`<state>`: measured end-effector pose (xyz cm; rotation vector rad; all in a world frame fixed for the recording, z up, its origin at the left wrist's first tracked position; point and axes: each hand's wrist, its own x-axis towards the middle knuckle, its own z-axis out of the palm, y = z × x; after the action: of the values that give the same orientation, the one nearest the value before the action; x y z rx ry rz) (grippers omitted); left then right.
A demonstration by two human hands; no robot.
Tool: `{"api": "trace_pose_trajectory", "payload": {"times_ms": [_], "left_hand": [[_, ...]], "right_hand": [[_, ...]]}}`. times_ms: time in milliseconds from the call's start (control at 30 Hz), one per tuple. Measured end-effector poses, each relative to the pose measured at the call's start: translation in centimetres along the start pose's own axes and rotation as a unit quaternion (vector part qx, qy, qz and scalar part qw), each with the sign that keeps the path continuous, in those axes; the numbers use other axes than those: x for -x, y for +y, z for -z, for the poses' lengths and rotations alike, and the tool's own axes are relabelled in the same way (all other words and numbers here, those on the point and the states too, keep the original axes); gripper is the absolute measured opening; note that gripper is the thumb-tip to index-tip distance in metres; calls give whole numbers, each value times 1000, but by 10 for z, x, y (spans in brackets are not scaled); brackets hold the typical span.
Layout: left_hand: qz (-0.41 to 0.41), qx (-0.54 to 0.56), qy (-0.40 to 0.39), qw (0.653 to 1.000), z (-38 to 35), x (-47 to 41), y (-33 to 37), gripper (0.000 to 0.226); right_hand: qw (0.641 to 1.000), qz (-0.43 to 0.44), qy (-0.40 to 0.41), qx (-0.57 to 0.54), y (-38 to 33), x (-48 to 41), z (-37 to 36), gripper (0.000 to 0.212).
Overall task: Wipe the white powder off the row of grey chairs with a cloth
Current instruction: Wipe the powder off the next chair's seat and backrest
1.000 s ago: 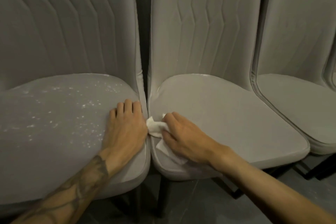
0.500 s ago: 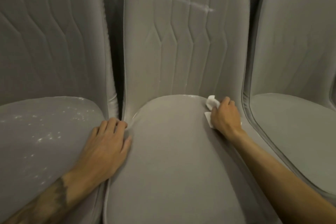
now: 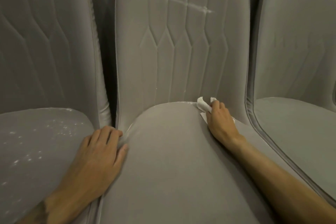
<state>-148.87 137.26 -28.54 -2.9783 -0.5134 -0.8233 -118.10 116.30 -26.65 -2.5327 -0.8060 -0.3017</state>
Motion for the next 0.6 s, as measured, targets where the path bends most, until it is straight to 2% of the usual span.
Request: {"api": "trace_pose_trajectory", "payload": {"times_ms": [100, 167, 267, 367, 500, 600], "left_hand": [[18, 10, 9, 1000, -2, 2, 1, 33], [18, 6, 13, 1000, -4, 1, 1, 34], [15, 11, 19, 1000, -5, 1, 1, 34], [11, 17, 26, 999, -4, 2, 0, 32], [10, 11, 29, 999, -2, 2, 2, 31], [8, 11, 31, 999, -3, 0, 3, 30]], "right_hand": [[999, -42, 12, 30, 1, -8, 2, 42], [998, -56, -13, 36, -16, -23, -8, 42], [999, -5, -45, -22, -40, -38, -30, 32], [997, 43, -63, 3, -28, -31, -24, 22], [999, -18, -36, 30, 0, -26, -5, 31], [998, -17, -53, 26, -24, -41, -21, 45]]}}
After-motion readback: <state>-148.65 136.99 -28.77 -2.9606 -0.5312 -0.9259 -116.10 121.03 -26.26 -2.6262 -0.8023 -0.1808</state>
